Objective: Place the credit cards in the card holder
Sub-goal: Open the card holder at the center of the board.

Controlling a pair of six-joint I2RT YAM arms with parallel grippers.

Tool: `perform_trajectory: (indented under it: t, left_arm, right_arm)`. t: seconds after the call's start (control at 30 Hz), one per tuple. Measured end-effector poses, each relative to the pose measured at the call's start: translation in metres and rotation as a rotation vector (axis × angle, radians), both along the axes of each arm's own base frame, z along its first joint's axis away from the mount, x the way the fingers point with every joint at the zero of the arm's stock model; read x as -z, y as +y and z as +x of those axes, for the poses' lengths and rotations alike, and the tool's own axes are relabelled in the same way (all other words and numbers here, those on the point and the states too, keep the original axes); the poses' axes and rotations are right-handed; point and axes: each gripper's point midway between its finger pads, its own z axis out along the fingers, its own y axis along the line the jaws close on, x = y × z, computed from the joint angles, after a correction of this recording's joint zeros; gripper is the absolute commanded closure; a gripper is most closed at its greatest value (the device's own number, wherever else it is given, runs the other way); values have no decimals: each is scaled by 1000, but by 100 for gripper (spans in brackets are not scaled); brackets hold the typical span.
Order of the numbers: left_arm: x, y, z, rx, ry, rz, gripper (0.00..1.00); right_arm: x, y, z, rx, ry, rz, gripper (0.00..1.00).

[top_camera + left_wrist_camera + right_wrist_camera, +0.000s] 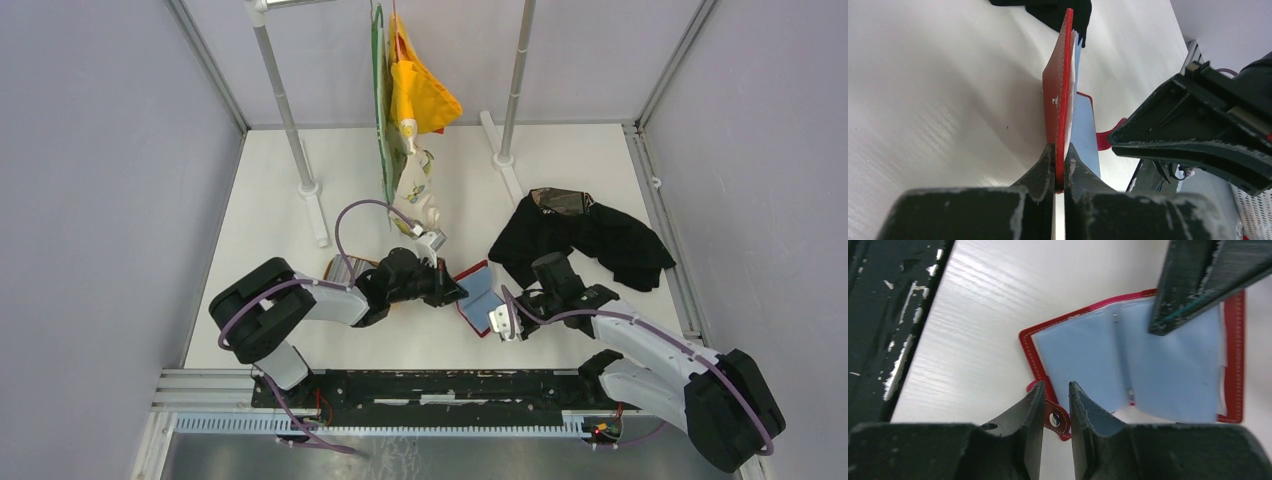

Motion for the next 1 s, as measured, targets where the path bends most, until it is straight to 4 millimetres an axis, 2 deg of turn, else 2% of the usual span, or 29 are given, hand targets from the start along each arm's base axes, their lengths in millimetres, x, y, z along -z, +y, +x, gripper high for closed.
perform_trajectory:
  t: [0.13, 0.43, 0.67, 0.8, 1.0]
  left_arm:
    - [4, -2, -2, 14, 15, -7, 98]
    - [5, -7, -6, 32, 41, -34, 98]
    - [8, -10, -8, 47, 54, -44, 98]
    - [10, -11, -9, 48, 63, -48, 98]
    - [11, -12, -9, 48, 73, -51, 98]
  right_arm:
    - [-6, 2, 12, 40, -53, 24, 65]
    - [5, -3, 19, 87, -63, -7, 50]
    - [10, -3, 20, 88, -66, -27, 48]
    - [12, -1, 18, 80, -64, -30, 41]
    - [12, 1, 14, 57, -61, -25, 39]
